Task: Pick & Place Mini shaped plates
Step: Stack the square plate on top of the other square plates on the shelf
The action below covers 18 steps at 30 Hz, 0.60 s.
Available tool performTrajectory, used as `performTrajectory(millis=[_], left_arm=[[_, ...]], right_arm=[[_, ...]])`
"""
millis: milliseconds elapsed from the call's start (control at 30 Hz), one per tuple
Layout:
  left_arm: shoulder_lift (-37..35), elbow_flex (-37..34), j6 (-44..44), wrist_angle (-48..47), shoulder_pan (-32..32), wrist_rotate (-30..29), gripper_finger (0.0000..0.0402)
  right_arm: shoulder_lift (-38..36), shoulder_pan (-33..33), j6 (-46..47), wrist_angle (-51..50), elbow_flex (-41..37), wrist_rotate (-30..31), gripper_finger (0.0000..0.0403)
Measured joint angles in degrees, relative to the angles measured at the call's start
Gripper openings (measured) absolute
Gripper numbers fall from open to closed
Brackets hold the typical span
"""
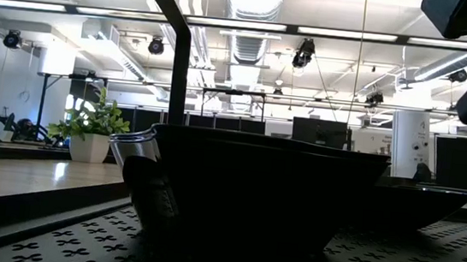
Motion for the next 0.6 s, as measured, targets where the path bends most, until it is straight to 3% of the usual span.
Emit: performTrajectory(millis=[600], left_arm=[[0.0,0.0,0.0,-0.1,0.0,0.0,0.0071]], right_arm=[[0.5,0.0,-1.2,4.7,-1.2,1.8,0.0017]])
